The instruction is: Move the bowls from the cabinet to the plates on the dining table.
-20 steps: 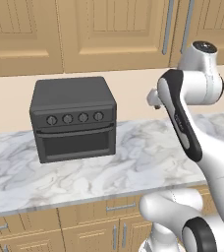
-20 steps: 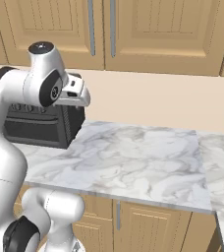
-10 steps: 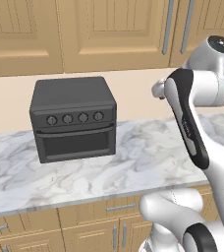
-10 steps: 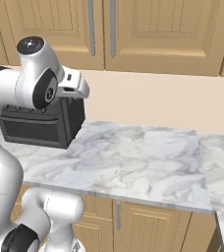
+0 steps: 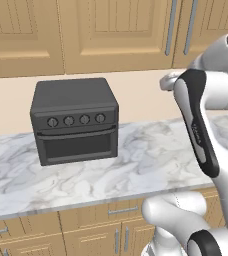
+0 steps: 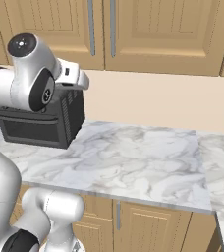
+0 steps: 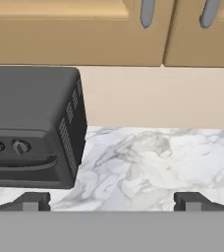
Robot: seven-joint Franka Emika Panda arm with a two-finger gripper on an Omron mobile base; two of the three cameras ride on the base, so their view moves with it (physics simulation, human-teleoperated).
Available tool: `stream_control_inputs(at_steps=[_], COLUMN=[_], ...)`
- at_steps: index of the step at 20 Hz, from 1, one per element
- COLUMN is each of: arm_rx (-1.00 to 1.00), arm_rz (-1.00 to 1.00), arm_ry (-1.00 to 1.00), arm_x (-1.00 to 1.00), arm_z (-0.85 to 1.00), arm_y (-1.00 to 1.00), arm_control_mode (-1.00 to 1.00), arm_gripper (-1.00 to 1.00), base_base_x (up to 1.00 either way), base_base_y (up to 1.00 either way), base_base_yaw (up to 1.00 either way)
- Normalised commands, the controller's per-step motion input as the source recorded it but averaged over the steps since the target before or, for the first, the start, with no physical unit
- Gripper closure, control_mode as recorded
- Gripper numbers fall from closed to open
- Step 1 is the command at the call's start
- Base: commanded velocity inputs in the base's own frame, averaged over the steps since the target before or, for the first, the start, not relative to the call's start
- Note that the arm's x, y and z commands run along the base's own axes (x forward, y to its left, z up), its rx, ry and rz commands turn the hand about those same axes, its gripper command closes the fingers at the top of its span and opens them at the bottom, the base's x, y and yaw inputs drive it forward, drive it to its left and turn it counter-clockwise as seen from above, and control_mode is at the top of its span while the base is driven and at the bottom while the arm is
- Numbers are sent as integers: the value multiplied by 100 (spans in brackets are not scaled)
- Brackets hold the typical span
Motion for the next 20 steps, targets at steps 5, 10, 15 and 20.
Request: stream_control_inputs(at_steps=[5, 10, 15, 20], arm_rx=[0, 0, 0, -1], arm_rz=[-1, -2, -1, 0], arm_ry=[-11, -13, -14, -16], arm_x=[-1, 0, 0, 2], arm_z=[32, 27, 29, 32], arm_y=[-4, -1, 0, 0], arm_control_mode=[-100, -100, -100, -100], arm_gripper=[-100, -100, -100, -100], base_base_x=[0, 0, 0, 0], base_base_y=[0, 0, 0, 0], base_base_yaw=[0, 0, 0, 0])
